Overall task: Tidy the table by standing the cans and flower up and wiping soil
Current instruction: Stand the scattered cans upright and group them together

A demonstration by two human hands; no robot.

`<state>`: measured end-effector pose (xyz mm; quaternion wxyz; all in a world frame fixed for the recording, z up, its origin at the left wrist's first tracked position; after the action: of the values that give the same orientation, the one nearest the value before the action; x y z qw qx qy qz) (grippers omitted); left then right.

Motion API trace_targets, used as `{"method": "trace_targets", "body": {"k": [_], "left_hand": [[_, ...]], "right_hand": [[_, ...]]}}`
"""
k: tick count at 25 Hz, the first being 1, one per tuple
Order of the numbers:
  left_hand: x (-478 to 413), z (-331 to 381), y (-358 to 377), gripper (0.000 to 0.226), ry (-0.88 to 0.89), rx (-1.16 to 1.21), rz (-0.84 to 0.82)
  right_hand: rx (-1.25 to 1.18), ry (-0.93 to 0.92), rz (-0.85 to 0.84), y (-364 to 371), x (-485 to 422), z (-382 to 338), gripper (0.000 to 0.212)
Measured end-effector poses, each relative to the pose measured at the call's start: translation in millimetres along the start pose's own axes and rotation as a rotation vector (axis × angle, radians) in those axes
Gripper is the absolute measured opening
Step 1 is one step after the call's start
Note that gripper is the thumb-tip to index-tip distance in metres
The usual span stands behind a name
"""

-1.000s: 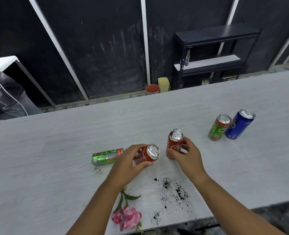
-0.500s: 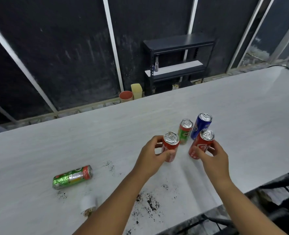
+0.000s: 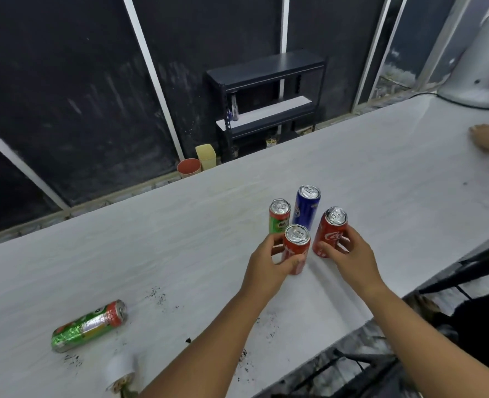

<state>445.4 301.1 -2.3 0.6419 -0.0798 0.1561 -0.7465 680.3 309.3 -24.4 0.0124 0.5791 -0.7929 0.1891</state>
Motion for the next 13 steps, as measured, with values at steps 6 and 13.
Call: {"method": "trace_targets", "body": {"k": [6,13], "left_hand": [[-2.5,-1.1,8.1,0.059,0.044,-0.013,-0.019],[16.5,-24.4,-12.0,0.082,0.024,-0.063,-0.045]], "right_hand": [[0.022,0.007,-0.025,4.1,-7.0,6.4,0.064],[0.154,0.114,0.093,-1.6,22.0,25.0,0.082]]}}
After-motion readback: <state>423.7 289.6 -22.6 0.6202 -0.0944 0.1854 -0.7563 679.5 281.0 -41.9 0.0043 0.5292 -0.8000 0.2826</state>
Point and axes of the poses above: each hand's wrist, its own x-axis away from the middle knuckle, its own y-axis out of the palm, z = x × y, the point moved 2 cm from there along -x, towards the middle knuckle, and after that the axes turned 13 degrees about y, right-handed, at the moved point
